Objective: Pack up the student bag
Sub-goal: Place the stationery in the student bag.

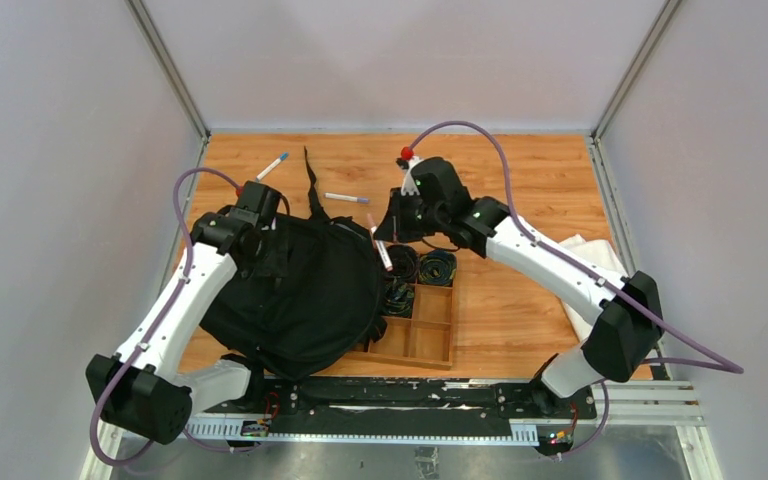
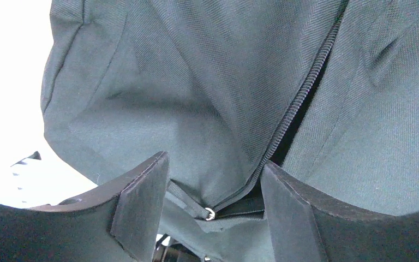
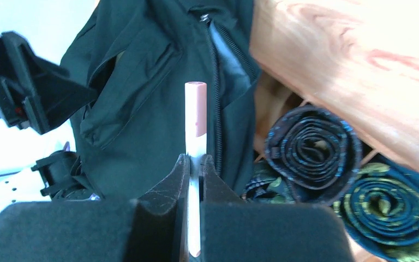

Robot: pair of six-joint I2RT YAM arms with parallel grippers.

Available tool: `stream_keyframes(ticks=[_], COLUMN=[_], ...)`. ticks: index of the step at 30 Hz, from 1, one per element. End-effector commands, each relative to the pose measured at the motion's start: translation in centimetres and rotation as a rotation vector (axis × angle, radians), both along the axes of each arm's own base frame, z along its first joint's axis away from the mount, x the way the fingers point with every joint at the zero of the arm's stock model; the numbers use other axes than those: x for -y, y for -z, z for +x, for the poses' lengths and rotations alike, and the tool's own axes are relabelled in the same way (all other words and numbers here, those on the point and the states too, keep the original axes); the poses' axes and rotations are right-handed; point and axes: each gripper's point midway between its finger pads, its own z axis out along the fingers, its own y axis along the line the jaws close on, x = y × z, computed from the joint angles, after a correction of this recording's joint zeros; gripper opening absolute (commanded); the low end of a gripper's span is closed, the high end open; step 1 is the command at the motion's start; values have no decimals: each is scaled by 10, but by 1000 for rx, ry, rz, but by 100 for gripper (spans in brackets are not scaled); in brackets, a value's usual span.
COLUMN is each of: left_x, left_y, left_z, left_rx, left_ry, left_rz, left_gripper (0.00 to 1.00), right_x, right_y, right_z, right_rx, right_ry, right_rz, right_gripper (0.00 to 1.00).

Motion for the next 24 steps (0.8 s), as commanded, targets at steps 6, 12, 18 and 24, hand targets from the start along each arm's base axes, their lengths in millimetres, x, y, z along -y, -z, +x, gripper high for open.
stream_keyframes(ticks=[6,12,18,24], left_x=[1,-7,2,12], left_y=[4,-9,-28,-33], left_z=[17,22,25,25], left_rx=[61,99,160,164], left_ry=[-15,-15,-7,12], left_rz=[5,52,-12,-68], left_gripper=[49,0,0,0], right_x=[-51,-93,-131,-161], right_y=[12,17,15,15], right_z=[-36,-57,-75,-91], right_rx=[-61,-156,-195,-233], right_ry=[-64,-173,-276,-359], right_rz=[48,134,179,203], right_gripper=[0,0,0,0])
